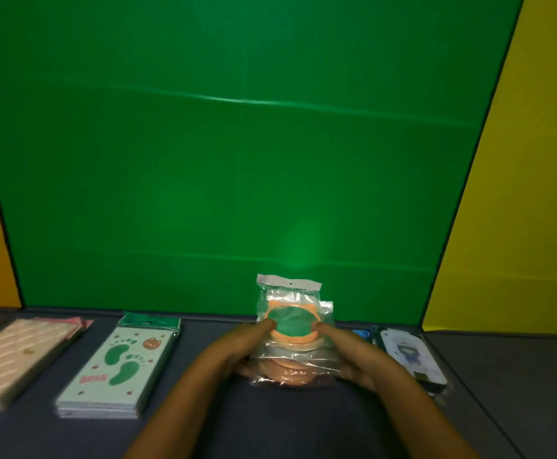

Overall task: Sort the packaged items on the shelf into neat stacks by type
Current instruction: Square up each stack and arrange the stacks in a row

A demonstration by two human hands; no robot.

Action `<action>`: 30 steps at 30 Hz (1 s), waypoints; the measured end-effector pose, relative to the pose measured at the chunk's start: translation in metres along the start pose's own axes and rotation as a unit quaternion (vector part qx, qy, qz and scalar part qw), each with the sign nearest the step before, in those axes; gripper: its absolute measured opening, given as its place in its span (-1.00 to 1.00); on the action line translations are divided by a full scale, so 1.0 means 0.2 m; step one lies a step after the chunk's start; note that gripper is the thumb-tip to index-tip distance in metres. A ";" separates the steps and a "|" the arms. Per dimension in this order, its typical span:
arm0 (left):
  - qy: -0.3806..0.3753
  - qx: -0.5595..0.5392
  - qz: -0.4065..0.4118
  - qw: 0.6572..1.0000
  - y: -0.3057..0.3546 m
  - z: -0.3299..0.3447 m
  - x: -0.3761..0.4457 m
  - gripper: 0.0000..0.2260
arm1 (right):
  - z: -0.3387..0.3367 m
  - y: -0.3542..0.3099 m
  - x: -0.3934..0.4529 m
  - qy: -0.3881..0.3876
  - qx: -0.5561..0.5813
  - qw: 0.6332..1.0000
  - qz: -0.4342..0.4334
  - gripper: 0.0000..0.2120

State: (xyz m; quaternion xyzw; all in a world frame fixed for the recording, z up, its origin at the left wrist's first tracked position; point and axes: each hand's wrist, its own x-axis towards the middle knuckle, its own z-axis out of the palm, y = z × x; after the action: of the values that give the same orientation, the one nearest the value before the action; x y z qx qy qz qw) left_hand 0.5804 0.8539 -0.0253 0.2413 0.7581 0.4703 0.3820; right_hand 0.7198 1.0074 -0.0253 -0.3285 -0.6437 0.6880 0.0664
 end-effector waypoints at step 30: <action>0.021 -0.075 0.276 0.958 -0.19 -0.03 0.06 -0.28 | 0.08 0.14 0.13 0.040 -0.141 0.945 -0.292 -0.23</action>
State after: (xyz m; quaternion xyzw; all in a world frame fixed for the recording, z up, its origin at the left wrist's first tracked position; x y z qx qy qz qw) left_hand 0.5686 0.8427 -0.0630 0.4020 0.6321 0.6182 0.2383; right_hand 0.7008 1.0027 -0.0605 -0.1594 -0.7989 0.5265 0.2431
